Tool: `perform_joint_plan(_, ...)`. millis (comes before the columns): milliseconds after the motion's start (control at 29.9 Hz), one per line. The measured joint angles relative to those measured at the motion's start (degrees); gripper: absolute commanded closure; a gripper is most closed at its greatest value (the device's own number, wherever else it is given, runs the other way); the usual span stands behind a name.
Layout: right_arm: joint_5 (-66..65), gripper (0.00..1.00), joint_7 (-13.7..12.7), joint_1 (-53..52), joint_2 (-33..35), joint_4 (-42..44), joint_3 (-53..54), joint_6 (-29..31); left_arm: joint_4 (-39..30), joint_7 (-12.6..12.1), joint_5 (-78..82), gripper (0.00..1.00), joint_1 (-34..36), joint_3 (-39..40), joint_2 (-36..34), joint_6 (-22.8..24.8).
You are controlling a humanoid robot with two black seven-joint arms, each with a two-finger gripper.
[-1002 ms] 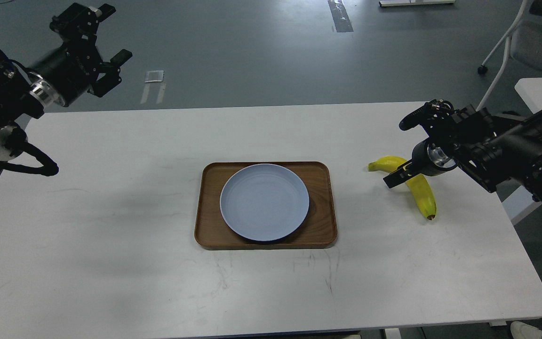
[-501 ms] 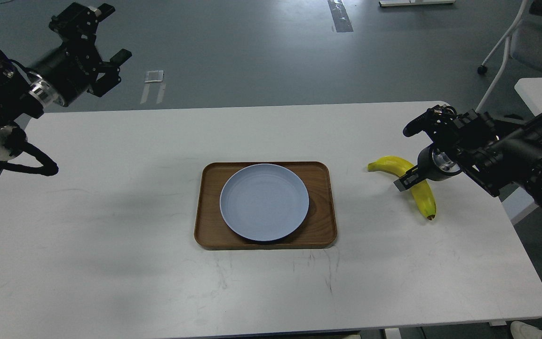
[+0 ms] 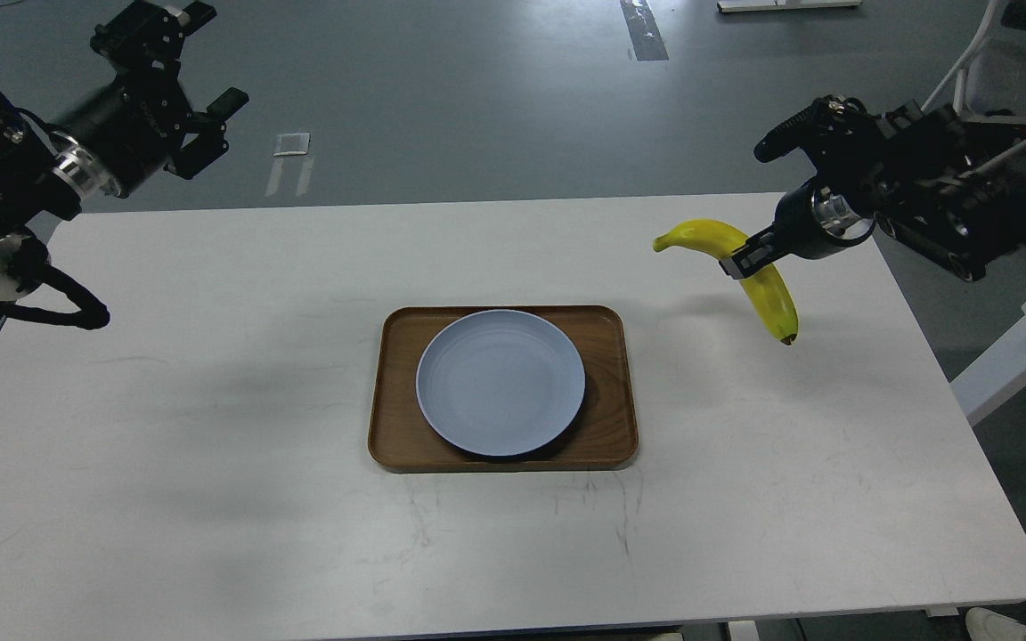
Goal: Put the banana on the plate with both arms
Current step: 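Carry the banana with the right gripper over the plate and lower it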
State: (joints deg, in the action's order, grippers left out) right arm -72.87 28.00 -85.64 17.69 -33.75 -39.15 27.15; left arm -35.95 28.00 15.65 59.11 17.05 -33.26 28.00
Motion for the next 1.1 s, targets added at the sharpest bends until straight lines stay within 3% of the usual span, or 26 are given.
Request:
perform_joint_plan(167,2.7,0.99,0.0,-3.4,-2.5,-3.9,3.5,0.8,0.0,0.0,0.0,0.02,0.0,0.1,0.0,0.0)
perform_joint_plan(468,10.0,0.99,0.0,-1.9,-16.8,0.2,4.4,0.8,0.0,0.0,-0.1,0.02,0.0,0.1,-0.9,0.0)
perform_joint_plan(1102,17.7,0.98,0.0,4.0,-17.7,5.3,4.6,0.9,-0.1,0.0,-0.1,0.02,0.0,0.1,-2.6,0.0)
